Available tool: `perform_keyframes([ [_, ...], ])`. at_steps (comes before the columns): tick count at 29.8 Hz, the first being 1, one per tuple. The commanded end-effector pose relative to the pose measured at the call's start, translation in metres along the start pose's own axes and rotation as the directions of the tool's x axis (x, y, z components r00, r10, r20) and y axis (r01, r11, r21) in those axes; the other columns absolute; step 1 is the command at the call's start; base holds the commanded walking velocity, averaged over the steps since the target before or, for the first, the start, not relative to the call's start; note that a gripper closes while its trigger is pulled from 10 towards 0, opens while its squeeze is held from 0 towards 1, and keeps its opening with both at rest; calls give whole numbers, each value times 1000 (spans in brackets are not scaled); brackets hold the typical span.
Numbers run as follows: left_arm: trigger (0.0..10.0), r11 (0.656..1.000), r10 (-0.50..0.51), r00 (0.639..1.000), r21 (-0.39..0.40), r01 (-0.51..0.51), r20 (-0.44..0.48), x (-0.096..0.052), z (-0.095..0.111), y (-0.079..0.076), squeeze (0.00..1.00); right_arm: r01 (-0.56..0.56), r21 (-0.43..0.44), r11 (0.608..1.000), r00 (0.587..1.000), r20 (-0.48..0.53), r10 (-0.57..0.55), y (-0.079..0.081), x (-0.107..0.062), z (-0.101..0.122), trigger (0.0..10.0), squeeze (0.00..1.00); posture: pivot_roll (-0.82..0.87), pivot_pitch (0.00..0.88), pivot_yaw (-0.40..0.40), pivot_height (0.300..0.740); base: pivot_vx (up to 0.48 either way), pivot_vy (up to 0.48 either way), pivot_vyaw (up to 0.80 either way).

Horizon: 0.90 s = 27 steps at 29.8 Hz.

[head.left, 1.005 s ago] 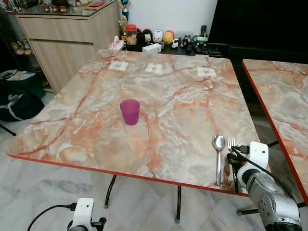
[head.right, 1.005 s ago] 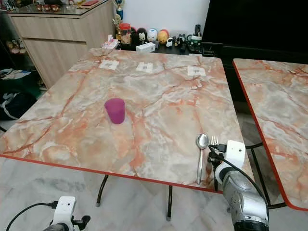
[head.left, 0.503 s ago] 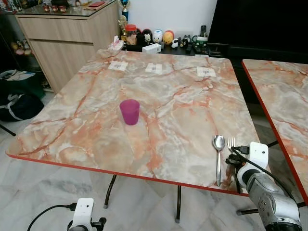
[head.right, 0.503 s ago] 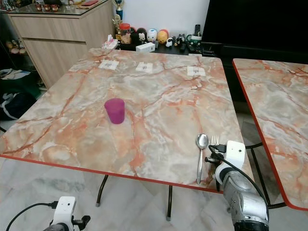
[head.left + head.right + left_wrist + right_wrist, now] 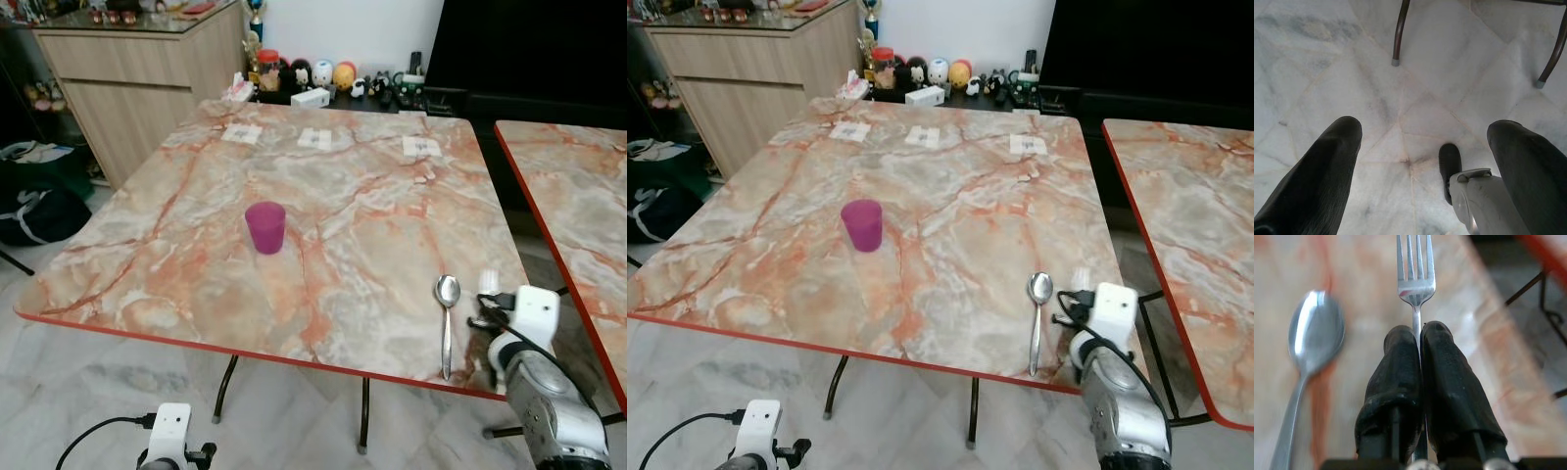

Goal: Setting the table

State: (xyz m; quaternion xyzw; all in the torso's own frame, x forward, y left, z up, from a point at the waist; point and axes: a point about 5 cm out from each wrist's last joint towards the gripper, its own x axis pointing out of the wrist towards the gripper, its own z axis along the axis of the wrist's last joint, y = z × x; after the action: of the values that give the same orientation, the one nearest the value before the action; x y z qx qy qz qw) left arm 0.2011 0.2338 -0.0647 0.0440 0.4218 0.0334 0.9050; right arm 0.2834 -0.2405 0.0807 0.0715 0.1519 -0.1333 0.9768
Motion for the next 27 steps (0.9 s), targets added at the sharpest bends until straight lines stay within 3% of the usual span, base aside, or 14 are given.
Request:
perform_keyframes([
  [1,10000,1000,1,1000,18,-1,-22,0,-3,1,0,-34,6,999,996,88,34,4,-4,14,0,0,34,0,-27,740,0,0,0],
  [2,10000,1000,0,1000,18,0,-22,0,-3,1,0,-68,0,998,990,123,68,9,-6,18,0,0,34,0,-27,740,0,0,0],
  [3,10000,1000,-1,1000,18,1,-23,0,-3,1,0,-106,-2,994,979,172,105,16,-8,25,2667,0,31,0,-26,740,0,0,0],
  [4,10000,1000,-1,1000,13,1,-19,0,-3,1,0,-154,-39,987,954,254,159,28,-14,37,10000,0,29,0,-28,740,0,0,0],
  [7,10000,1000,0,1000,3,0,-11,-1,-3,1,0,-168,-105,980,913,359,195,40,-20,51,10000,0,27,0,-28,740,0,0,0],
  [14,10000,1000,-6,1000,17,6,-15,-1,-3,0,0,-133,-206,970,845,487,219,52,-29,63,10000,0,25,0,-30,740,0,0,0],
  [27,10000,999,-14,1000,40,15,-16,-1,-3,0,0,-106,-183,977,855,486,183,40,-24,63,10000,0,22,0,-28,740,0,-431,0],
])
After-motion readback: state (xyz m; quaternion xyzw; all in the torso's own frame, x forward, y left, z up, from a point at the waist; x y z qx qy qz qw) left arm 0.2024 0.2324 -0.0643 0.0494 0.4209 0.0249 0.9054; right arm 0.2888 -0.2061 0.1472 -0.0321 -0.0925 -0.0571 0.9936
